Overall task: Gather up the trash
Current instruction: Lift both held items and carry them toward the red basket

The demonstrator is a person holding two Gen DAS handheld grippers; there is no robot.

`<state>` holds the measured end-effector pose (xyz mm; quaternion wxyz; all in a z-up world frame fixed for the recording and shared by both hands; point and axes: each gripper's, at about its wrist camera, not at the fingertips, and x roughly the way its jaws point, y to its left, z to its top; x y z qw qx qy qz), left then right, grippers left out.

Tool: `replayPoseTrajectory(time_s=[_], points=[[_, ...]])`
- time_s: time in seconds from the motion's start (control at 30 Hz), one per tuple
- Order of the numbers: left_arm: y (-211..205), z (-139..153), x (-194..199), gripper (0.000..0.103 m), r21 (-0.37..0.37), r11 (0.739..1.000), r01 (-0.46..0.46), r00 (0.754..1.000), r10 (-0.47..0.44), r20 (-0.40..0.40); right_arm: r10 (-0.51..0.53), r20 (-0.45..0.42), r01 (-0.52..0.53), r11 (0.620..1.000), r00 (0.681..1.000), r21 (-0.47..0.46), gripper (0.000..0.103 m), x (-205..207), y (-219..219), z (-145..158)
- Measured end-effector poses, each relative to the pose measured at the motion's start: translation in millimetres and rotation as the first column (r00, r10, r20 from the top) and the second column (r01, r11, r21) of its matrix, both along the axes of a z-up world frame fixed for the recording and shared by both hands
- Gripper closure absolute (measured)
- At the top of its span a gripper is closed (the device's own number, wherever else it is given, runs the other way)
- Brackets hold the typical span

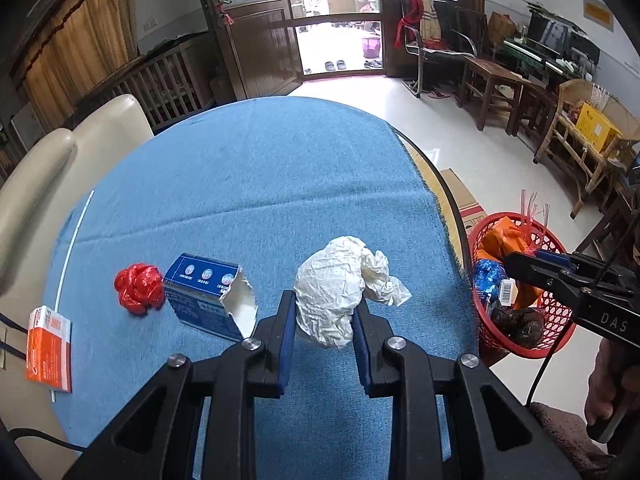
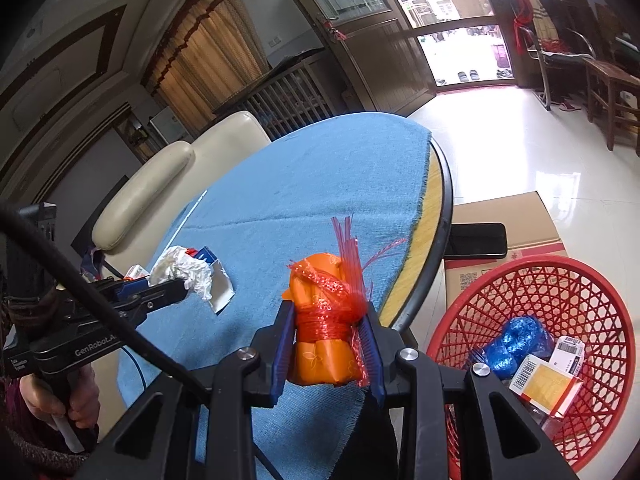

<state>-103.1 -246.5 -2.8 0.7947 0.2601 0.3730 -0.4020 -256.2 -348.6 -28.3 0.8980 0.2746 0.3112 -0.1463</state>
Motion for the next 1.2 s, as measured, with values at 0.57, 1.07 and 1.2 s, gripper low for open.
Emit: replayPoseTrajectory(time_s=[0.57, 1.07, 1.2], points=[[-21.2, 9.7, -22.4, 0.075, 0.005, 0.998, 0.061, 0.997, -0.061, 0.044, -0.037, 0.001, 0.037, 0.999, 0.999, 0.008, 0.068, -16.3, -3.7, 2.1], [-46.7, 10.2, -42.7, 0.075, 0.015, 0.991, 0.135, 0.989, -0.136, 0.055, -0.079, -0.002, 0.079, 0.997, 0.997, 0.015, 0.068, -32.6, -12.4, 0.5], [-54.0, 9.2, -47.2, 0.075, 0.02, 0.988, 0.155, 0.986, -0.156, 0.052, -0.094, -0.006, 0.095, 0.995, 0.996, 0.021, 0.068, -36.7, -15.5, -0.9]])
